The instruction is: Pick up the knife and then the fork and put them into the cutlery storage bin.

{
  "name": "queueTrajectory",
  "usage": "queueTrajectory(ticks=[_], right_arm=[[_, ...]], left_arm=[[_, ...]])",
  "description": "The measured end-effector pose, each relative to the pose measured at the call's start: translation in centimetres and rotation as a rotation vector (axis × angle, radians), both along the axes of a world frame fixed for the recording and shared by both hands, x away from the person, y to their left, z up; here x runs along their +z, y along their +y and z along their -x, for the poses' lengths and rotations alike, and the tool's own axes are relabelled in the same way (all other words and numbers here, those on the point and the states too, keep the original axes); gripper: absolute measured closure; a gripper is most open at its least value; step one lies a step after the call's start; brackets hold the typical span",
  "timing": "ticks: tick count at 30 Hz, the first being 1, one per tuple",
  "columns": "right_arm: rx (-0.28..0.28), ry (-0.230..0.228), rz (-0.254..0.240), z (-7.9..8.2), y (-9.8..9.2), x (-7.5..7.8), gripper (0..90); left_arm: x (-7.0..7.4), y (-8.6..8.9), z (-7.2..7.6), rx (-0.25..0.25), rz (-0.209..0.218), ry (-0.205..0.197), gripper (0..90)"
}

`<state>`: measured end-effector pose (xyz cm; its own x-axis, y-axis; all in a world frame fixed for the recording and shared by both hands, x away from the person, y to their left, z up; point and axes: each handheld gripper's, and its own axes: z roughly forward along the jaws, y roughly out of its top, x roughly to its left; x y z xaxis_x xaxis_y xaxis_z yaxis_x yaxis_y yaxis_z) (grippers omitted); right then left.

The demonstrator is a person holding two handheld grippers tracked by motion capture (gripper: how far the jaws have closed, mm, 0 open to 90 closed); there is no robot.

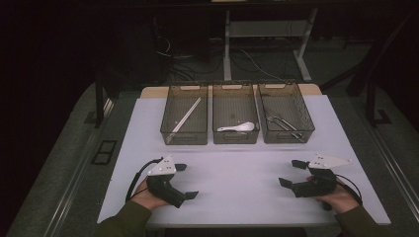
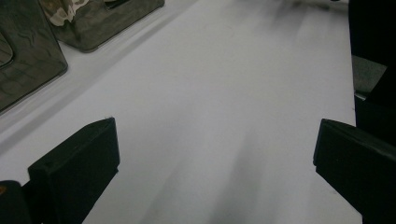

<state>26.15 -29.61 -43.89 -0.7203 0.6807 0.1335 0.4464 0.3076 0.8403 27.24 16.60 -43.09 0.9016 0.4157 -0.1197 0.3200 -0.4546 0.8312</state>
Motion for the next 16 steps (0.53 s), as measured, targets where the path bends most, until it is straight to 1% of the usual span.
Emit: queueTrajectory(ticks=[2, 4, 5, 7, 10, 16], right_arm=[[-0.018, -0.008, -0.007, 0.1, -0.5, 0.0, 13.9], [-0.039, -0.015, -0.03, 0.2, -1.1, -0.1, 13.9], [-0.045, -0.01, -0.042, 0.3, -1.3, -0.1, 13.9], [-0.05, -0.013, -0.043, 0.4, -1.6, -0.2, 12.2], [-0.06, -0.012, -0.05, 0.5, -1.7, -0.2, 12.1], [-0.063, -0.012, -0.042, 0.5, -1.7, -0.2, 12.0]], left_arm=[[0.0, 0.0, 0.0, 0.001, 0.001, -0.001, 0.0], [0.0, 0.0, 0.0, 0.001, 0.002, -0.002, 0.0], [0.0, 0.0, 0.0, 0.001, 0.003, -0.002, 0.0], [0.0, 0.0, 0.0, 0.003, 0.004, 0.002, 0.0], [0.0, 0.0, 0.0, 0.004, 0.003, 0.003, 0.0], [0.0, 0.0, 0.0, 0.006, 0.0, 0.002, 0.0]])
